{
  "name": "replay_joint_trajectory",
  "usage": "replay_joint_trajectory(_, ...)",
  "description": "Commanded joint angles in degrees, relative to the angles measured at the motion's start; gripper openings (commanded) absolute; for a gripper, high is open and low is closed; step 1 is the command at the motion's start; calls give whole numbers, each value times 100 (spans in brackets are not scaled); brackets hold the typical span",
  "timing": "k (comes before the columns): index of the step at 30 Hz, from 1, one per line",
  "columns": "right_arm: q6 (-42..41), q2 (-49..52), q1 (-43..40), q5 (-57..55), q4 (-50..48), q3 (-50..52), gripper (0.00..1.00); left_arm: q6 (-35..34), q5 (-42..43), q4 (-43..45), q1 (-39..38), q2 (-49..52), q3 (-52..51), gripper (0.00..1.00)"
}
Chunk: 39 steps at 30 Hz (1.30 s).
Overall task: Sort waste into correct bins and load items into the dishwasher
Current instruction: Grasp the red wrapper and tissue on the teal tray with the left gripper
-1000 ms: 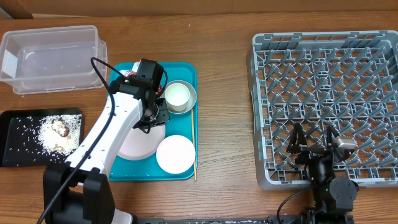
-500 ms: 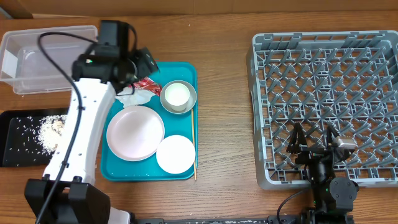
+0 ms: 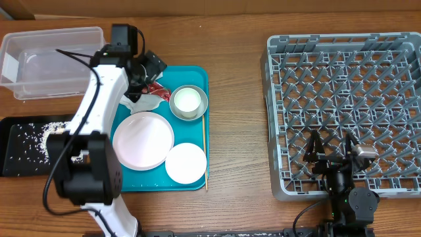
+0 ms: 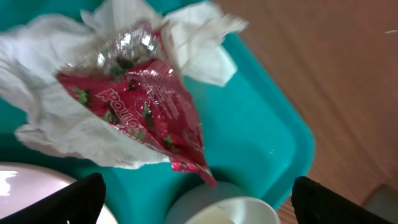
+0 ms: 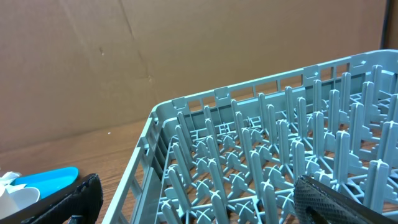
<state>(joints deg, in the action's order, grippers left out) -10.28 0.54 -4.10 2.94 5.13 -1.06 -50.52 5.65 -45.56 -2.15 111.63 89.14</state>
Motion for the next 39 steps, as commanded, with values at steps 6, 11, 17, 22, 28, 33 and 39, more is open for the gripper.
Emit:
replay_joint_trajectory(6, 26, -37, -15, -33, -46, 59, 100, -140, 188, 0, -17, 715, 59, 98)
replay_joint_trajectory(11, 26, -37, -15, -33, -46, 59, 100, -138, 157, 39, -11, 881, 59, 99)
replay_joint_trajectory(17, 26, -37, -15, -33, -46, 59, 100, -140, -81, 219, -11, 903, 59, 93)
replay_joint_trajectory(22, 26, -37, -15, -33, -46, 59, 100, -142, -376, 247, -11, 903, 22, 85)
replay_joint_trajectory(28, 24, -37, -15, -33, -46, 59, 100, -374, -466, 363, -11, 903, -125, 85)
replay_joint_trajectory(33, 26, -37, -15, -33, -46, 59, 100, -372, -459, 404, -15, 903, -179, 78)
replay_joint_trajectory(39, 26, -37, -15, -33, -46, 59, 100, -365, -485, 343, -28, 903, -179, 72)
